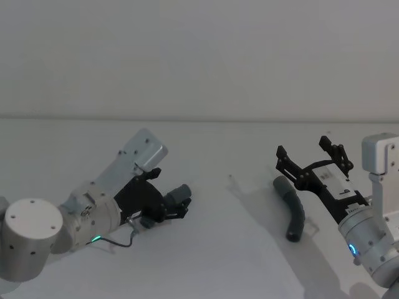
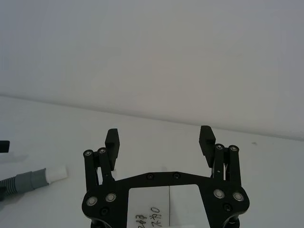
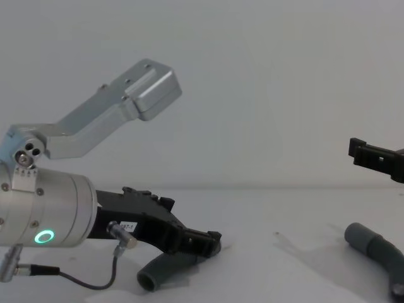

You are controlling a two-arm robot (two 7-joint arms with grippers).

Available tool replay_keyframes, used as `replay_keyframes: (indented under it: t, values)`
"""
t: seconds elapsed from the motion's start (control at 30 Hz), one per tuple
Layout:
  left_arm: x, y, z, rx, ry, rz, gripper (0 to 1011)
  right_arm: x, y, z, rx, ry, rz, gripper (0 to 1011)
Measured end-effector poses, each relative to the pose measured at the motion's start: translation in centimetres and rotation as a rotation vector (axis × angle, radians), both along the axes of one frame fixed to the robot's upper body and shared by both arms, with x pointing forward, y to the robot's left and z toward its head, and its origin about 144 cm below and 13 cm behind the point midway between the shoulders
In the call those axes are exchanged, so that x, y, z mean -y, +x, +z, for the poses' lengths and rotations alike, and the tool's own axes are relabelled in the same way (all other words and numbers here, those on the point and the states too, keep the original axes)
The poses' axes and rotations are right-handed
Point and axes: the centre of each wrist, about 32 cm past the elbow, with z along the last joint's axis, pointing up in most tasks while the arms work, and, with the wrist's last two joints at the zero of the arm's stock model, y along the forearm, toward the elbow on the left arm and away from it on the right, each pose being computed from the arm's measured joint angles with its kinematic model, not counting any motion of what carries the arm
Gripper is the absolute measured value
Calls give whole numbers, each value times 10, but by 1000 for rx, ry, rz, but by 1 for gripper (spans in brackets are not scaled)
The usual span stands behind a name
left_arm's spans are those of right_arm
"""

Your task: Use both hands to pick up one end of the pipe from the table, align the ends, and insert them.

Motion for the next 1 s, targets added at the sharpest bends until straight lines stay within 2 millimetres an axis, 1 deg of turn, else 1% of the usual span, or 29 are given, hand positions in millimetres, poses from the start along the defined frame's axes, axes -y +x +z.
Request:
replay_keyframes:
  t: [0.53, 1.0]
  values:
    - [6, 15, 1, -94, 3, -7, 1001, 0, 0, 0, 0, 0, 0, 999]
    - [11, 21, -2, -145, -9, 8, 1001, 0, 0, 0, 0, 0, 0, 1000]
